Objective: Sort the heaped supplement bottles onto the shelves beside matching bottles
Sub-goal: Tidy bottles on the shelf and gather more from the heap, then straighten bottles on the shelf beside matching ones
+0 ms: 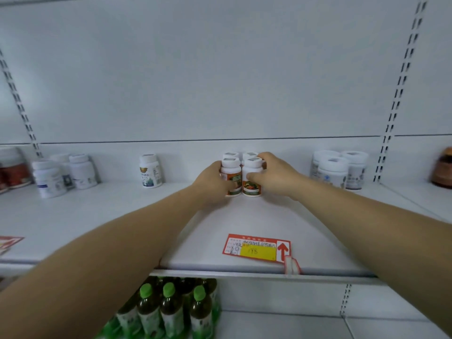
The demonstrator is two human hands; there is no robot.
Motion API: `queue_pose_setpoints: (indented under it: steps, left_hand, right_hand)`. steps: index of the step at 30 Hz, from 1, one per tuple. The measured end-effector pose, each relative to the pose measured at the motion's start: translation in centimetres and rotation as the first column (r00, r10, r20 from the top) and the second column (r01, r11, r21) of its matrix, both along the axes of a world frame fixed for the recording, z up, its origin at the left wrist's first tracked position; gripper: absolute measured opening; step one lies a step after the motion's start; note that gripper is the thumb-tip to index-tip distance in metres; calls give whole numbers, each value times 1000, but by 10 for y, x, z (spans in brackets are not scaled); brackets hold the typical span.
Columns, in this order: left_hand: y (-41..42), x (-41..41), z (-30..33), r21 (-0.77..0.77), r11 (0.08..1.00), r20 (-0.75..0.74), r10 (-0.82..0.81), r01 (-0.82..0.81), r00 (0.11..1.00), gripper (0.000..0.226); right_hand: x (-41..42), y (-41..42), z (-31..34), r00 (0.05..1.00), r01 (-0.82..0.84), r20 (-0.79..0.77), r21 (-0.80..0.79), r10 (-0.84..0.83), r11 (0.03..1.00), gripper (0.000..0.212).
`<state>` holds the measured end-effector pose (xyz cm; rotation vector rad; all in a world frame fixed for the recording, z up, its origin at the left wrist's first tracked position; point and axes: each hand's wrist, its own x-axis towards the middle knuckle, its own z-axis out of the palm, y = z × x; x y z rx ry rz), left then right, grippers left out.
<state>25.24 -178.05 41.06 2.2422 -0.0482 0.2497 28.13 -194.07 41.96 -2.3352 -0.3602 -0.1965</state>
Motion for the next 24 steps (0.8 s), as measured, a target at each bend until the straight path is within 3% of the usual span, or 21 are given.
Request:
queue_pose_setpoints:
  steps: [4,7,10,17,22,24]
  left_hand:
    - [17,-10,18,140,990,-128,15,3,992,76]
    - [45,-35,33,268,962,-174,-6,53,985,74]
    - [87,-76,45,452,891,-150,25,46,988,69]
    - [252,-205,42,564,816,-97,221,-129,970,64]
    - [399,-312,19,574,761,-103,434,-303,895,66]
    - [450,-354,3,587,729,-142,520,-352,842,65]
  right_hand:
    - [-10,1,23,998,34,49,-141,-27,989,73]
    - [-22,18,49,992,26,129,-175,-4,984,69]
    - [-37,64,69,988,-83,109,-248,113,965,62]
    - [-112,279,67,904,-312,142,-424,403,850,60]
    - [-199,463,55,766,-496,152,-479,625,724,49]
    - [-237,531,44,697,-579,137,-472,704,665,56]
